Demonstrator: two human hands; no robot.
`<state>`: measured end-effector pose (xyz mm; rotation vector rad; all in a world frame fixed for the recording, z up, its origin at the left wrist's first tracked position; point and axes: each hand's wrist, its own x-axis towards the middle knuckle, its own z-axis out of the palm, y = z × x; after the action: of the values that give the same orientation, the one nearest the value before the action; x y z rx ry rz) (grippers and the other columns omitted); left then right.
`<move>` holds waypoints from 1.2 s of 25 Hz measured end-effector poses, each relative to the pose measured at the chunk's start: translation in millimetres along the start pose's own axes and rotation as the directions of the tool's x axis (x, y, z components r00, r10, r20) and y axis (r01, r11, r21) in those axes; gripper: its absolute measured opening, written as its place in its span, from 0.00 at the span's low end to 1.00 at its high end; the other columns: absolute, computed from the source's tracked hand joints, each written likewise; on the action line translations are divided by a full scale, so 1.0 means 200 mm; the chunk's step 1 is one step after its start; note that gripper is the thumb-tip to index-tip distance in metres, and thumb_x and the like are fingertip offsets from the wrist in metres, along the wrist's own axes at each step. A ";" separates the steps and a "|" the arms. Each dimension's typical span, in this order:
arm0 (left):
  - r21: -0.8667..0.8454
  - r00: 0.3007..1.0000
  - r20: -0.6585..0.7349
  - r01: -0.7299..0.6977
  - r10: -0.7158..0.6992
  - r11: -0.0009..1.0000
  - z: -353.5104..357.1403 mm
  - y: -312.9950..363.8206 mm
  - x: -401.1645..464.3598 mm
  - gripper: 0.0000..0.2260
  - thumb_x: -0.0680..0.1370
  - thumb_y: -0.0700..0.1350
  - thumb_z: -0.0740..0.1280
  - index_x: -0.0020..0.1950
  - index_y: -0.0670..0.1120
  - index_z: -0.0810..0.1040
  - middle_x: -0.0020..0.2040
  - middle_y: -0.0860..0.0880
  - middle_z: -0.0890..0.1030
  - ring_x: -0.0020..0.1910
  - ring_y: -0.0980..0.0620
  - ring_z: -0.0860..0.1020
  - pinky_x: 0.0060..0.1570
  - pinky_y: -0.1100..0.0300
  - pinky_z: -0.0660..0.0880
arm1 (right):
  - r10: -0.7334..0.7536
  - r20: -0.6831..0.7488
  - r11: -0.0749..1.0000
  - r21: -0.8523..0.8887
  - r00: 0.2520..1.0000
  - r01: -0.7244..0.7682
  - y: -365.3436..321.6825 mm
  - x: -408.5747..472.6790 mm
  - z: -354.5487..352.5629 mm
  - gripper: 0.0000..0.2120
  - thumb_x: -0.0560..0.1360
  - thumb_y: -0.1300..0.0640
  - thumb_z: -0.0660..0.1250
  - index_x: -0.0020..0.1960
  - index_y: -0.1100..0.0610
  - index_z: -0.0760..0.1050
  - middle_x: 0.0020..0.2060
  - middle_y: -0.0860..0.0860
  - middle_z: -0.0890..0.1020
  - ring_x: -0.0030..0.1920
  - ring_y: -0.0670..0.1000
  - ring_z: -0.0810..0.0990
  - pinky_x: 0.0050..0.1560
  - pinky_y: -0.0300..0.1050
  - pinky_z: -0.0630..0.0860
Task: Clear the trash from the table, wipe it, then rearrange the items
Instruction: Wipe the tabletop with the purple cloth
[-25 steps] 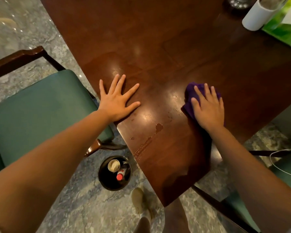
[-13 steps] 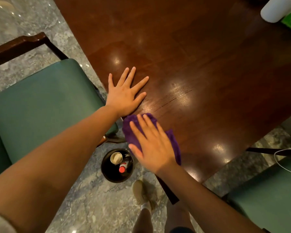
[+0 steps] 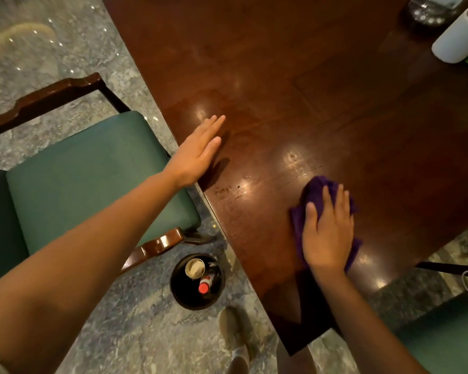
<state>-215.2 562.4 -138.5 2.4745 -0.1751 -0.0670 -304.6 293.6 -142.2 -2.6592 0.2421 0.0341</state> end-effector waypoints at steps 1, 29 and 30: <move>0.093 1.000 -0.002 0.017 -0.017 0.996 -0.01 -0.04 0.00 0.23 0.81 0.54 0.45 0.76 0.51 0.53 0.77 0.47 0.55 0.76 0.51 0.50 0.74 0.48 0.45 | -0.011 0.003 0.997 -0.071 1.000 0.011 -0.02 0.12 0.01 0.25 0.80 0.47 0.50 0.74 0.57 0.57 0.75 0.57 0.56 0.75 0.55 0.51 0.72 0.58 0.54; -0.001 0.924 -0.268 0.283 -0.273 0.959 0.38 0.55 -0.73 0.25 0.76 0.47 0.65 0.72 0.44 0.64 0.69 0.38 0.65 0.69 0.40 0.63 0.67 0.42 0.64 | -0.757 0.376 0.590 0.041 0.535 0.806 -0.11 -0.07 -0.11 0.25 0.70 0.52 0.69 0.67 0.55 0.71 0.62 0.56 0.75 0.63 0.57 0.71 0.59 0.53 0.74; 0.008 0.927 -0.235 0.302 -0.292 0.953 0.40 0.56 -0.76 0.24 0.76 0.45 0.65 0.71 0.42 0.65 0.69 0.37 0.66 0.69 0.39 0.63 0.67 0.41 0.64 | -0.721 0.442 0.614 0.050 0.534 0.787 -0.09 -0.07 -0.12 0.26 0.71 0.51 0.69 0.68 0.55 0.69 0.63 0.55 0.74 0.64 0.56 0.70 0.61 0.52 0.73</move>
<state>-384.7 447.7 -133.1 2.5100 0.3033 0.0981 -316.1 302.1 -112.2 -2.5770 -1.1264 0.3573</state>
